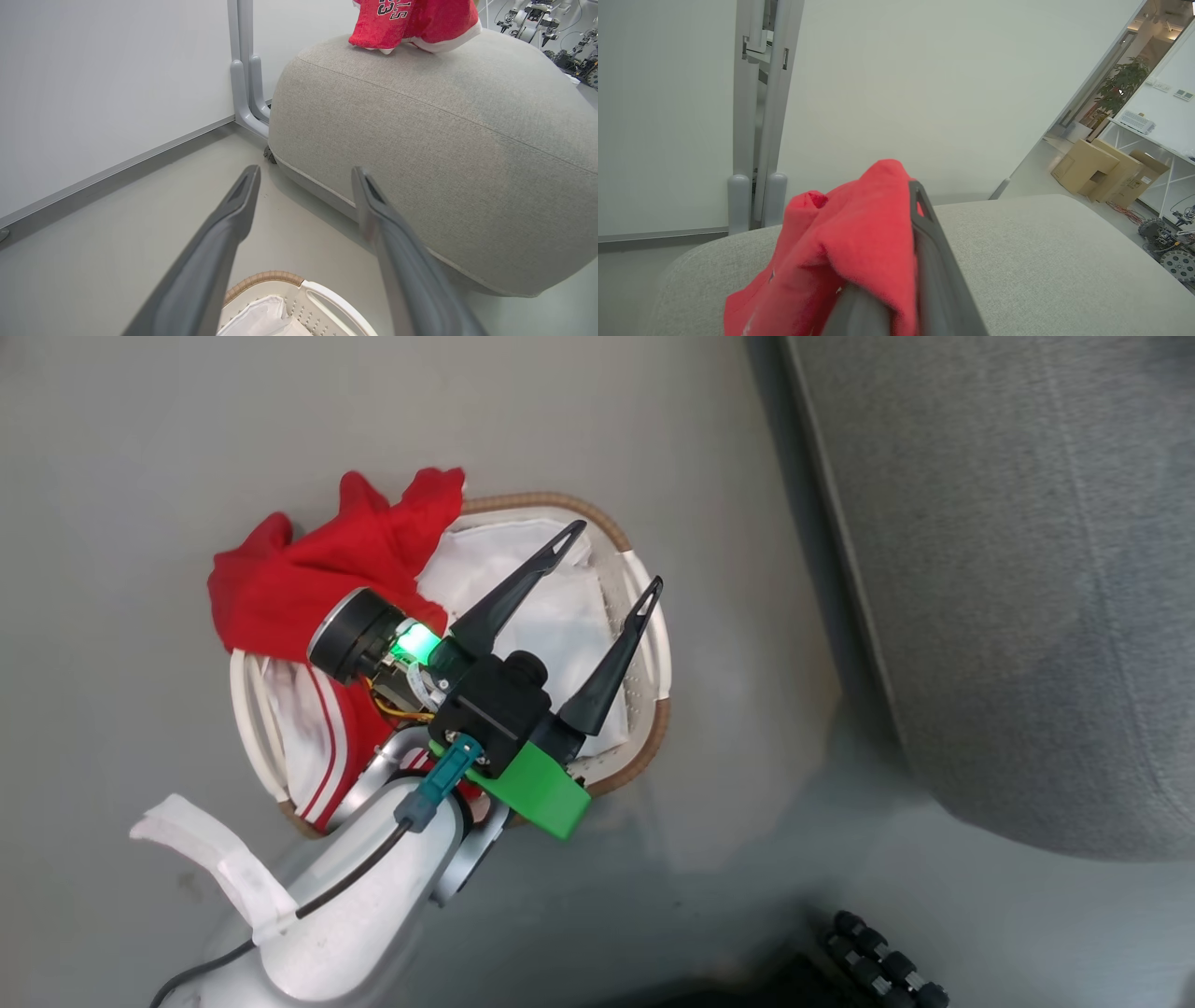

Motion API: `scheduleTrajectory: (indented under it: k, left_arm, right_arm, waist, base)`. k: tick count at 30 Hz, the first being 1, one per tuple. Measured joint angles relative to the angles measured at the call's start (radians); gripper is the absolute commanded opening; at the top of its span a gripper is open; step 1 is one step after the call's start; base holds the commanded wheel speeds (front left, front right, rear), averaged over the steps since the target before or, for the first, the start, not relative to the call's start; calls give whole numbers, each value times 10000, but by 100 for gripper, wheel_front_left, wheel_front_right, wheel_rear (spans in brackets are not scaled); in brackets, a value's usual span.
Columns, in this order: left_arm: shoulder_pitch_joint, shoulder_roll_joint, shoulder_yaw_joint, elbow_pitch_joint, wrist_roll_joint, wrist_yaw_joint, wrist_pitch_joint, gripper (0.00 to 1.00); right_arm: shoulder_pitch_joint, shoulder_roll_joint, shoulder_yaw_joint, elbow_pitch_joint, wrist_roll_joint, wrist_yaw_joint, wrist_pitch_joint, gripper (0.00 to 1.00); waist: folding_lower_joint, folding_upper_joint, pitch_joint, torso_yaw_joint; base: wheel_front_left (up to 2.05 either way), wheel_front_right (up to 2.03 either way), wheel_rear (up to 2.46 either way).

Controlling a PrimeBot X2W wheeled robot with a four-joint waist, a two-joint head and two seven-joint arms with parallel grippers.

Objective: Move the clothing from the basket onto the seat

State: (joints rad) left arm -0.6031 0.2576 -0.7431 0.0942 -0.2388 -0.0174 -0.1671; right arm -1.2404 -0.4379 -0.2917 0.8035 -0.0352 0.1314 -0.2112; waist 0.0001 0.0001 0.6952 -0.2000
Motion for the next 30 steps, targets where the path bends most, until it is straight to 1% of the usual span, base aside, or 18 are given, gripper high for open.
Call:
scheduleTrajectory:
  k: [3, 9, 10, 12, 13, 16, 20, 25, 30]
  left_arm:
    - [-14, 0, -29, 2, 19, 13, 2, 100]
    - [-15, 10, -44, 65, -23, 92, -29, 100]
    - [-14, 29, -38, 84, -33, 113, -36, 100]
    - [-13, 52, -33, 111, -40, 144, -73, 100]
    - [-12, 58, -36, 130, -54, 146, -73, 100]
    - [-2, 73, -40, 215, -92, 161, -100, 100]
    - [46, 77, -42, 314, -198, 171, -148, 100]
    - [115, 42, 2, 497, -412, 180, -297, 100]
    - [278, -21, 132, 849, -631, 234, -560, 100]
  right_arm:
    - [203, 73, -257, 731, -134, 0, 58, 0]
    - [579, 180, -144, 1801, -368, 0, 2, 0]
    - [584, 209, -119, 1879, -368, 0, -27, 10]
    - [620, 293, -119, 2040, -366, 0, -142, 53]
    - [639, 349, -130, 2096, -353, -2, -190, 100]
    - [716, 610, -81, 2209, -167, 0, -318, 100]
    - [1086, 734, 161, 2326, -153, -2, -372, 100]
    - [1567, 968, 727, 2268, -38, 0, -447, 100]
    - [2034, 1009, 1187, 2090, 125, 0, -474, 100]
  waist:
    - [0, 0, 258, 247]
    - [0, 0, 527, 528]
    - [0, -1, 530, 518]
    - [0, 0, 510, 461]
    - [0, 0, 484, 431]
    - [0, 0, 327, 329]
    - [0, 0, 68, 184]
    - [0, 0, -415, 20]
    - [-1, 0, -1006, -83]
  base:
    - [0, 0, 0]
    - [0, 0, 0]
    - [0, 0, 0]
    - [0, 0, 0]
    - [0, 0, 0]
    - [0, 0, 0]
    - [0, 0, 0]
    - [0, 0, 0]
    - [0, 0, 0]
